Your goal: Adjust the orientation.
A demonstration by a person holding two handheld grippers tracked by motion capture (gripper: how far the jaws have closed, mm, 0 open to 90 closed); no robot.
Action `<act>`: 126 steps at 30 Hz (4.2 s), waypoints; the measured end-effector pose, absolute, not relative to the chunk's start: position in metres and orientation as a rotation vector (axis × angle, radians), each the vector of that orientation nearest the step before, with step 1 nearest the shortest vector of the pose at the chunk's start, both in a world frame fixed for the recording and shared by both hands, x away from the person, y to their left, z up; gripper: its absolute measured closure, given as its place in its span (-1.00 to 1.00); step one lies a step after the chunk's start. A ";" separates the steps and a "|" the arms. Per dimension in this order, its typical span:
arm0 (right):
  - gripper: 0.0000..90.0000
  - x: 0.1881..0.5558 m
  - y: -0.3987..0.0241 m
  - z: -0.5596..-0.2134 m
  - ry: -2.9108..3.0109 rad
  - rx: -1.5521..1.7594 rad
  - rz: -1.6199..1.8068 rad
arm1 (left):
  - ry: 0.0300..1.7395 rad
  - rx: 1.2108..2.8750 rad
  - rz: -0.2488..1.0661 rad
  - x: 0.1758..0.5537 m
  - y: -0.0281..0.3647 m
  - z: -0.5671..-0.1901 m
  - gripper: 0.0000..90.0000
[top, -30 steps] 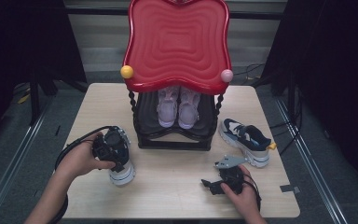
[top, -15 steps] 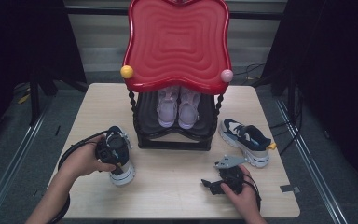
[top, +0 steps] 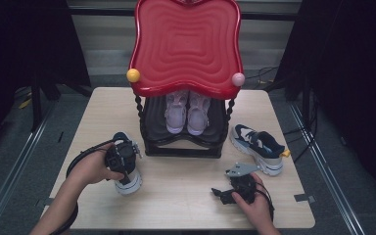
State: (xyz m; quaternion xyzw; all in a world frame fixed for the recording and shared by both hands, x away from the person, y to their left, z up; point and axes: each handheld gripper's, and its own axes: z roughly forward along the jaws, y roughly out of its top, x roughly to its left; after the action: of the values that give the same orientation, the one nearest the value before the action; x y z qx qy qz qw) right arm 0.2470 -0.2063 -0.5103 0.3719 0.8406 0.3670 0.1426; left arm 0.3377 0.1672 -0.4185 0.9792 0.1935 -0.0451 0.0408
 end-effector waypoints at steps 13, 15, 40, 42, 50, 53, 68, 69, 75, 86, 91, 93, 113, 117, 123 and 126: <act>-0.70 0.247 -0.206 -0.510 2.426 1.073 1.059 | 0.515 3.061 -0.187 0.335 0.159 -0.422 0.52; -0.70 0.247 -0.206 -0.510 2.426 1.073 1.059 | 0.519 3.062 -0.187 0.334 0.158 -0.422 0.56; -0.70 0.247 -0.206 -0.510 2.425 1.077 1.059 | 0.540 3.076 -0.086 0.332 0.168 -0.352 0.62; -0.70 0.247 -0.206 -0.510 2.420 1.075 1.062 | 0.535 3.069 -0.088 0.334 0.170 -0.338 0.62; -0.70 0.247 -0.206 -0.510 2.422 1.076 1.061 | 0.535 3.057 -0.018 0.335 0.175 -0.276 0.62; -0.70 0.247 -0.206 -0.510 2.423 1.075 1.059 | 0.536 3.045 0.044 0.334 0.177 -0.250 0.62; -0.70 0.247 -0.206 -0.510 2.427 1.076 1.057 | 0.479 3.013 0.309 0.331 0.176 -0.142 0.61; -0.70 0.247 -0.206 -0.510 2.427 1.076 1.057 | 0.481 3.001 0.337 0.330 0.175 -0.135 0.61; -0.70 0.247 -0.206 -0.510 2.426 1.076 1.059 | 0.424 3.007 0.443 0.330 0.162 -0.110 0.61; -0.69 0.247 -0.206 -0.510 2.425 1.076 1.059 | 0.250 3.001 0.573 0.326 0.125 -0.080 0.60; -0.70 0.247 -0.206 -0.510 2.426 1.076 1.059 | 0.184 3.005 0.586 0.325 0.108 -0.073 0.60; -0.70 0.247 -0.206 -0.510 2.426 1.075 1.059 | 0.155 3.001 0.603 0.326 0.101 -0.072 0.60; -0.69 0.247 -0.206 -0.510 2.425 1.072 1.060 | -0.073 3.017 0.672 0.348 0.041 -0.088 0.58; -0.69 0.247 -0.206 -0.510 2.425 1.075 1.061 | -0.109 3.012 0.659 0.353 0.033 -0.090 0.58; -0.69 0.247 -0.206 -0.510 2.425 1.075 1.061 | -0.159 3.006 0.685 0.360 0.024 -0.094 0.57; -0.69 0.247 -0.206 -0.510 2.425 1.075 1.061 | -0.197 3.011 0.675 0.365 0.020 -0.096 0.57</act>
State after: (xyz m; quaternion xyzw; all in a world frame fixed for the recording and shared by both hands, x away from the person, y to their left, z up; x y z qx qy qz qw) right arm 0.2469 -0.2062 -0.5103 0.3725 0.8403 0.3675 0.1418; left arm 0.3649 0.0205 -0.0961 0.9735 -0.0637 0.2184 0.0248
